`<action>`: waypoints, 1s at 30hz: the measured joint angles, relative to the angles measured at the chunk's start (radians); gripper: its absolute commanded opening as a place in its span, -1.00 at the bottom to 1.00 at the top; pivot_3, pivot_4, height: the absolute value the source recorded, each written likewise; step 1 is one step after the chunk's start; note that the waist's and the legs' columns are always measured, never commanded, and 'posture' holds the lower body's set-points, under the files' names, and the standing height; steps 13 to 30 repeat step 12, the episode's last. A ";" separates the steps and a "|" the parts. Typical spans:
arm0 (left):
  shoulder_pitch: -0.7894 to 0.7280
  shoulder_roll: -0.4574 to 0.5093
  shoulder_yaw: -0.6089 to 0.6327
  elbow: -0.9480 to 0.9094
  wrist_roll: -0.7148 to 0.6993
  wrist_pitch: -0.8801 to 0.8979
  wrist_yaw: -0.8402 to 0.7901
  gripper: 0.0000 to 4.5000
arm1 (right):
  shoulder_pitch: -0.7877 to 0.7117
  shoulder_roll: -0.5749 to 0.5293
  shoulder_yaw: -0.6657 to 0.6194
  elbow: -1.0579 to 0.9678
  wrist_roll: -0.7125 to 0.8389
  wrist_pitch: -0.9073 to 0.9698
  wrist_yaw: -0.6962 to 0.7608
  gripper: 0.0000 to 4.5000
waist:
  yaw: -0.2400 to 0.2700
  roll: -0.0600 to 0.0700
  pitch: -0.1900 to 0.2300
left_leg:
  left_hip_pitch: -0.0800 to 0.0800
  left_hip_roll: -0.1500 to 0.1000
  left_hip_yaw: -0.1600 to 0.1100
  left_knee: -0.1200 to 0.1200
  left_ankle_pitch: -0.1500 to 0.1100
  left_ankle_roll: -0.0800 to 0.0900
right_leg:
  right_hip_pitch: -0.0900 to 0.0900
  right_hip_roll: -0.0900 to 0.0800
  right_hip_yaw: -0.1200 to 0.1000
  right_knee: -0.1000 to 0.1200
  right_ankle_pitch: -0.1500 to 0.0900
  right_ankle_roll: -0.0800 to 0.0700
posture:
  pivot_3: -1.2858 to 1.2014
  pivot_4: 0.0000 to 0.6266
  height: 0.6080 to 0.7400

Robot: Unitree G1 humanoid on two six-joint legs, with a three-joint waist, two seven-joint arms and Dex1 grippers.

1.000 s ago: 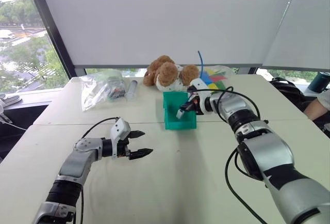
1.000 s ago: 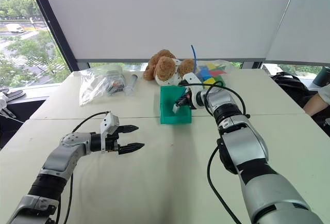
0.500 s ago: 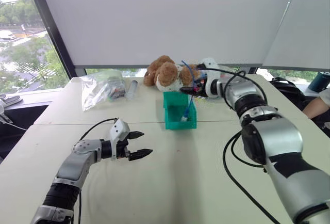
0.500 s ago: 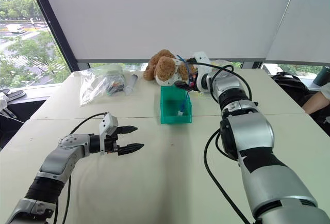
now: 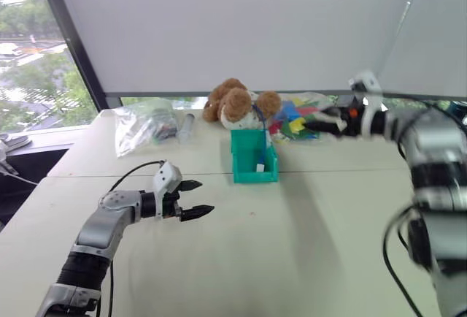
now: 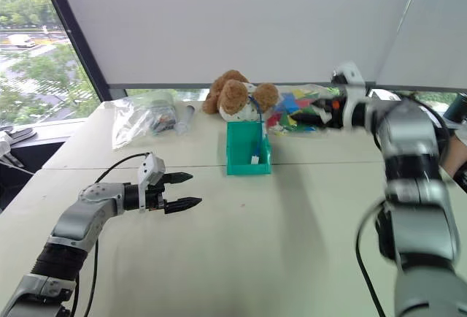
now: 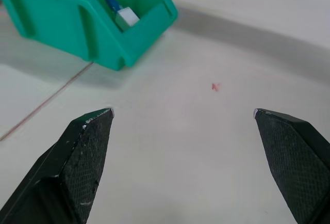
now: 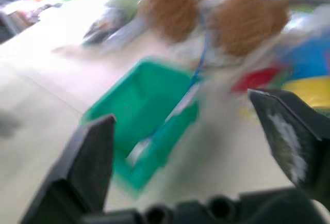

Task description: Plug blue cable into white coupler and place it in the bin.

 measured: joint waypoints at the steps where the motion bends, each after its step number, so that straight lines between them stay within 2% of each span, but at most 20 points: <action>1: -0.001 0.014 0.018 -0.013 -0.012 0.012 0.004 1.00 | 0.089 -0.009 -0.012 -0.134 0.052 0.069 0.006 0.99 | -0.001 0.001 0.000 | 0.000 -0.001 0.000 0.001 0.000 0.000 | 0.000 0.000 0.000 0.000 0.000 0.000 | 0.03 -0.52 1.00; 2: 0.000 0.029 0.031 -0.042 -0.030 0.036 0.012 1.00 | 0.200 -0.025 -0.058 -0.295 0.110 0.147 0.000 0.99 | 0.000 0.002 0.001 | -0.001 -0.001 0.000 0.001 0.000 0.000 | 0.000 -0.001 0.000 -0.001 0.000 0.000 | 0.03 -0.52 1.00; 6: 0.011 0.056 0.053 -0.108 -0.069 0.092 0.021 1.00 | 0.340 -0.061 -0.195 -0.572 0.236 0.282 -0.039 0.99 | 0.000 0.002 0.002 | 0.000 0.000 0.001 0.007 0.000 0.001 | 0.002 -0.001 0.001 0.000 0.000 0.000 | 0.03 -0.52 1.00; 9: 0.025 0.081 0.057 -0.152 -0.089 0.130 0.027 1.00 | 0.440 -0.088 -0.258 -0.695 0.284 0.315 -0.073 0.99 | 0.001 0.001 0.002 | 0.003 0.000 0.000 0.008 -0.001 0.002 | 0.007 0.000 0.000 -0.001 0.000 0.000 | 0.03 -0.52 1.00; 12: 0.032 0.099 0.060 -0.168 -0.112 0.160 0.027 1.00 | 0.501 -0.094 -0.277 -0.725 0.307 0.324 -0.112 0.99 | 0.001 0.000 0.002 | 0.003 0.000 0.000 0.009 -0.001 0.002 | 0.008 -0.001 0.000 -0.001 0.000 0.000 | 0.03 -0.52 1.00; 30: 0.032 0.099 0.060 -0.168 -0.112 0.160 0.027 1.00 | 0.501 -0.094 -0.277 -0.725 0.307 0.324 -0.112 0.99 | 0.001 0.000 0.002 | 0.003 0.000 0.000 0.009 -0.001 0.002 | 0.008 -0.001 0.000 -0.001 0.000 0.000 | 0.03 -0.52 1.00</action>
